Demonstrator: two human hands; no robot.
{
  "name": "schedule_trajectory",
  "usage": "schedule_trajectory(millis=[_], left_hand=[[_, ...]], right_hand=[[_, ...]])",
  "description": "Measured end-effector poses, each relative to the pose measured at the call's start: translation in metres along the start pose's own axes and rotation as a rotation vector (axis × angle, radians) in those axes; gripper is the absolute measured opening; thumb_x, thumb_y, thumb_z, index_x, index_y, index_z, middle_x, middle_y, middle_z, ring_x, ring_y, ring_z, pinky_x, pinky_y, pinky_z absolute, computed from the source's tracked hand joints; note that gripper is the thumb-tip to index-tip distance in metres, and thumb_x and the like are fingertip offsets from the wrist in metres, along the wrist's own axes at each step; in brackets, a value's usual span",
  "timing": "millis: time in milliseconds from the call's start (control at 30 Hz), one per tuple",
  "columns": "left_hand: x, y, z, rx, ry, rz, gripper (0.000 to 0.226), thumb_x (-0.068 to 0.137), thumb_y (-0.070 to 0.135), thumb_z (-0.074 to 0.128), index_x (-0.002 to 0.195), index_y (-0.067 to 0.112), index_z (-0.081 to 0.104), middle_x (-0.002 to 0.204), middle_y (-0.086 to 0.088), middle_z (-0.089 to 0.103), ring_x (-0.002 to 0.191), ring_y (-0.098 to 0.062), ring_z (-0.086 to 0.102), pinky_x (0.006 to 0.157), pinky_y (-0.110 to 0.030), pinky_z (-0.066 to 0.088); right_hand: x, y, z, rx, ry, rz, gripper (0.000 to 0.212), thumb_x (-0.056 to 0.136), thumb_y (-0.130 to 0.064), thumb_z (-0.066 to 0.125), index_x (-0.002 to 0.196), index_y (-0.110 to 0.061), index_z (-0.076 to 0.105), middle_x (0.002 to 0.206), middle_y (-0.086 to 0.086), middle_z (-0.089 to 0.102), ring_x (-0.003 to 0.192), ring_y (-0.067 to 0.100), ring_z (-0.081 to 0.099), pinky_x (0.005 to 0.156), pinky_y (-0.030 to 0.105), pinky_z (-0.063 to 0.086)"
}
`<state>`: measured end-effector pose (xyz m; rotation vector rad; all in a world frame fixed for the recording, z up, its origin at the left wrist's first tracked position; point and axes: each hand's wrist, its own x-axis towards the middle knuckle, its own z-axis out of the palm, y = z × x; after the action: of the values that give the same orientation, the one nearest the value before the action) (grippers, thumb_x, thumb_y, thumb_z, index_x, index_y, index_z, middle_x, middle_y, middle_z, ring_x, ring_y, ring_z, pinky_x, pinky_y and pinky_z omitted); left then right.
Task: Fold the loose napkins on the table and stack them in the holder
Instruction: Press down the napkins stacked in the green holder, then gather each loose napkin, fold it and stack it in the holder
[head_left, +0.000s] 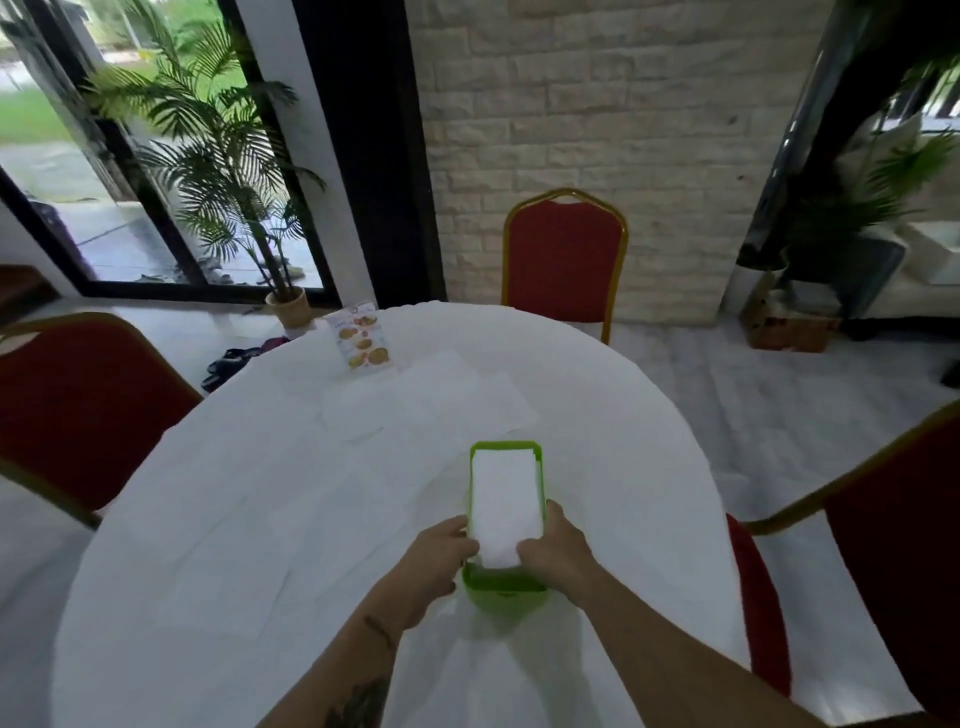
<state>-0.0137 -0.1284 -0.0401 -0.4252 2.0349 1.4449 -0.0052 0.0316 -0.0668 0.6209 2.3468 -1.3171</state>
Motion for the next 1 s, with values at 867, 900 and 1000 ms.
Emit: schedule_trajectory(millis=[867,900,1000], left_hand=[[0.011,-0.115,-0.199,0.596,0.132,0.339,0.053,0.09,0.02,0.047,0.142,0.017,0.039,0.151,-0.003,0.036,0.137,-0.021,0.037,0.112,-0.032,0.029],[0.014,-0.115,-0.197,0.679,0.117,0.339,0.057,0.089,0.022,0.046,0.145,0.017,0.034,0.154,-0.003,0.03,0.14,-0.021,0.032,0.114,-0.034,0.026],[0.027,-0.115,-0.188,0.942,0.082,0.322,0.069,0.087,0.024,0.043,0.151,0.018,0.016,0.161,-0.002,0.009,0.148,-0.021,0.009,0.121,-0.043,0.011]], right_hand=[[-0.036,-0.106,0.158,-0.318,-0.011,-0.166,0.064,0.086,-0.02,0.056,0.147,-0.016,0.038,0.146,0.011,0.044,0.13,0.026,0.048,0.104,0.035,0.043],[-0.033,-0.104,0.16,-0.319,-0.023,-0.141,0.065,0.086,-0.02,0.056,0.148,-0.015,0.037,0.147,0.011,0.043,0.131,0.026,0.047,0.103,0.034,0.043],[-0.021,-0.095,0.165,-0.334,-0.041,-0.082,0.066,0.087,-0.022,0.055,0.15,-0.014,0.034,0.15,0.012,0.041,0.134,0.027,0.045,0.105,0.034,0.04]])
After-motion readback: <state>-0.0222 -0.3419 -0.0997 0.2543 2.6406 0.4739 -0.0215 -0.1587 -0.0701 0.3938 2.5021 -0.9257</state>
